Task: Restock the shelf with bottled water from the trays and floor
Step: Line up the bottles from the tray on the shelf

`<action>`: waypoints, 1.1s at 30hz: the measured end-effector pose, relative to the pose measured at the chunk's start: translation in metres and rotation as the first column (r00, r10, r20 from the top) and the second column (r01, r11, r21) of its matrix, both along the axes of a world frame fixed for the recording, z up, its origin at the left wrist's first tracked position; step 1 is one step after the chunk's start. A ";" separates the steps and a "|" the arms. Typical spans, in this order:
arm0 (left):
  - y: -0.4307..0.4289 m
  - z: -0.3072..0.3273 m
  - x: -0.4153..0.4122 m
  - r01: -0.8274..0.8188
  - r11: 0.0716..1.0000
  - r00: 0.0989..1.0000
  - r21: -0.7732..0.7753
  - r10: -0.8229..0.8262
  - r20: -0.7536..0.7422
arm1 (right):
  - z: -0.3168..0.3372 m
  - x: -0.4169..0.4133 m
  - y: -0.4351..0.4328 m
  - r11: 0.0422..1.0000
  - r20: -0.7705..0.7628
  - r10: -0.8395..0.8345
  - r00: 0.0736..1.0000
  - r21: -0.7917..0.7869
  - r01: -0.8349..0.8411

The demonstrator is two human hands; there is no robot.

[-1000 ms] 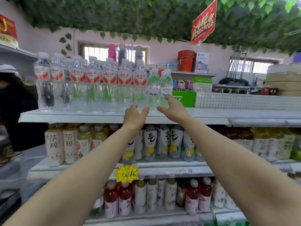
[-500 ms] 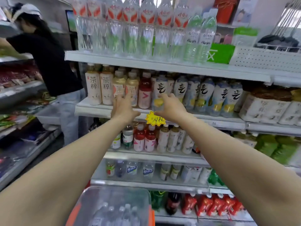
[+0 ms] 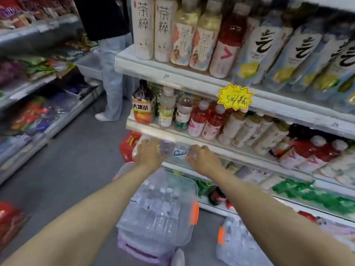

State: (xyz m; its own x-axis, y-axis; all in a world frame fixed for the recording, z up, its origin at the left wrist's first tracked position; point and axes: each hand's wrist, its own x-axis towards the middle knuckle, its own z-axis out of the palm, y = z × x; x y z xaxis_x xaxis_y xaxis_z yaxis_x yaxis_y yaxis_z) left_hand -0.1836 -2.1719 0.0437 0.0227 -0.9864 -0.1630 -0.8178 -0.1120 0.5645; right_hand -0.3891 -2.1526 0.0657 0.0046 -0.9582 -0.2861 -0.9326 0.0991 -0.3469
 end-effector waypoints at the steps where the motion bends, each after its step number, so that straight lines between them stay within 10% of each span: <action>1: 0.002 -0.019 0.004 -0.013 0.999 1.000 0.044 0.014 -0.013 | -0.019 0.004 0.001 0.999 0.020 0.003 1.000 0.046 -0.004; 12: 0.047 -0.200 0.046 -0.252 0.830 0.961 0.498 0.274 0.029 | -0.223 0.026 0.025 0.817 0.147 -0.173 0.974 0.574 0.058; 18: 0.054 -0.255 0.067 -0.358 0.746 0.923 0.562 0.373 0.093 | -0.292 0.040 0.033 0.601 0.169 -0.534 0.829 0.765 0.231; 33: 0.030 -0.317 0.078 -0.384 0.623 0.910 0.681 0.382 0.163 | -0.359 0.086 0.036 0.452 0.058 -0.798 0.600 0.717 0.531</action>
State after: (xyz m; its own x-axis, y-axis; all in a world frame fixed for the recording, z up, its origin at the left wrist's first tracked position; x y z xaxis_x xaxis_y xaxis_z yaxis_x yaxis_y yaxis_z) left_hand -0.1058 -2.1420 -0.2735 0.3735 -0.4950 -0.7845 -0.6112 -0.7675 0.1933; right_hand -0.3032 -2.1166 -0.2929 -0.3353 -0.3224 -0.8852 -0.2994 0.9274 -0.2244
